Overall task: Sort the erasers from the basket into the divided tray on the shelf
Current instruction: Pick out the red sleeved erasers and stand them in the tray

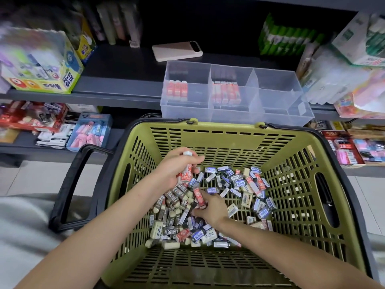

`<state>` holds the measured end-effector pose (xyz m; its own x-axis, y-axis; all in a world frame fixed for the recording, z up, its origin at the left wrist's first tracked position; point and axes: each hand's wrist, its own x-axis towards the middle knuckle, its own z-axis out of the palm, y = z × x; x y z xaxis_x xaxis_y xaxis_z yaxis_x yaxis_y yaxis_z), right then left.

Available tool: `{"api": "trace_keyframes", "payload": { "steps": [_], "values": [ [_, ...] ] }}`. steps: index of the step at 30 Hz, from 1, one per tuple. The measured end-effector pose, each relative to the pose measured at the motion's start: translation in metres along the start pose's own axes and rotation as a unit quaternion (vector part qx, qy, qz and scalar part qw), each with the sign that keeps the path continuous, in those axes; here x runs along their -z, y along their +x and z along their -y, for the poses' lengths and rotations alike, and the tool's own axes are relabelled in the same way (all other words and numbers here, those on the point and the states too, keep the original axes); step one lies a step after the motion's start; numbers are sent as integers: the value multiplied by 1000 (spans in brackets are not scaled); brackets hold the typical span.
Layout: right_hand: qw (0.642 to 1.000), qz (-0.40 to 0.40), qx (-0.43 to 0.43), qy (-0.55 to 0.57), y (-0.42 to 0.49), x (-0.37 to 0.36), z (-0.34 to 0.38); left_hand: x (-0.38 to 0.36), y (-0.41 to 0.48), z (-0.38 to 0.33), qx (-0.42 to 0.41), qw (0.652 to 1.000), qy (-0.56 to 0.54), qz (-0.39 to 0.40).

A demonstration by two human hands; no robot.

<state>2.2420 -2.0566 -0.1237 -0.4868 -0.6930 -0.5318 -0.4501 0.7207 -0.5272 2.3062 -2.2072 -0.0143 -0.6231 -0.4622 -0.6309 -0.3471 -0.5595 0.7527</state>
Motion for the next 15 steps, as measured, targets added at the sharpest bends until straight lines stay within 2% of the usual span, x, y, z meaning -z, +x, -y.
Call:
{"api": "trace_keyframes", "payload": {
  "steps": [2, 6, 12, 15],
  "values": [
    [999, 15, 3, -44, 3, -1, 1, 0, -2, -2, -7, 1000, -2, -1],
    [999, 40, -27, -20, 2, -3, -2, -1, -4, -5, -13, 1000, 6, 6],
    [988, 26, -66, -135, 7, -12, 12, -3, -4, -6, -27, 1000, 14, 6],
    [996, 23, -72, -43, 6, -12, 13, -2, -4, -7, -24, 1000, 10, 7]
  ]
}}
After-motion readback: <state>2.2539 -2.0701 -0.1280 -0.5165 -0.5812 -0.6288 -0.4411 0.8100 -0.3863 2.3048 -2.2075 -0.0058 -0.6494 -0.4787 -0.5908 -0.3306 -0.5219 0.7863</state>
